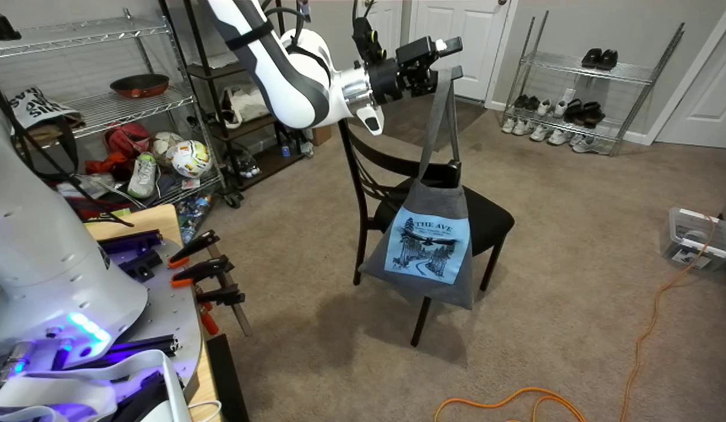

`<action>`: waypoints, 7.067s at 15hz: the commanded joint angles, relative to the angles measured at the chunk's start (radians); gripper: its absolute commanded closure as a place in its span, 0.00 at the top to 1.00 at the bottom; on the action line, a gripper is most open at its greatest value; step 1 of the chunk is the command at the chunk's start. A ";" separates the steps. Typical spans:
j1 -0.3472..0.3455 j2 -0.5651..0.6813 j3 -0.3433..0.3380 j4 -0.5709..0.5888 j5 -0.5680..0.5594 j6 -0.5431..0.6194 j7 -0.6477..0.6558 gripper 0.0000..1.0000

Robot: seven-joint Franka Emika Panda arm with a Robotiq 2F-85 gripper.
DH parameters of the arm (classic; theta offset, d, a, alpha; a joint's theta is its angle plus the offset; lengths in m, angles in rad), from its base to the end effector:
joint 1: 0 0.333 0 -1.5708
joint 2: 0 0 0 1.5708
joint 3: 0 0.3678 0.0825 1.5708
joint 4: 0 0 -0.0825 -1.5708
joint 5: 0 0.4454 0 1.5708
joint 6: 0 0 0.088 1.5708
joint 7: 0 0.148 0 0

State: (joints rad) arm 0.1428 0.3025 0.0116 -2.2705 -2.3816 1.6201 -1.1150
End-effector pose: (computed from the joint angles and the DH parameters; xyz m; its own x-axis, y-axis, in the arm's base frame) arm 0.6442 0.0000 0.3041 -0.1972 -0.6716 -0.7142 0.6491 0.4565 -0.6085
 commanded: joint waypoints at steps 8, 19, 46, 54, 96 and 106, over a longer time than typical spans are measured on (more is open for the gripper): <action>-0.001 0.068 0.012 0.026 0.057 0.016 -0.077 1.00; 0.068 0.081 0.114 0.094 0.399 -0.055 -0.269 1.00; 0.026 0.084 0.177 0.313 0.927 0.273 -0.507 1.00; 0.002 0.072 0.185 0.385 1.169 0.340 -0.511 1.00; -0.066 0.006 0.137 0.396 1.734 0.582 -1.078 1.00; -0.037 0.038 0.119 0.421 1.666 0.581 -1.033 1.00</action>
State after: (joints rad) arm 0.0984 0.3407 0.1374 -1.8517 -0.7200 2.2026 -2.1457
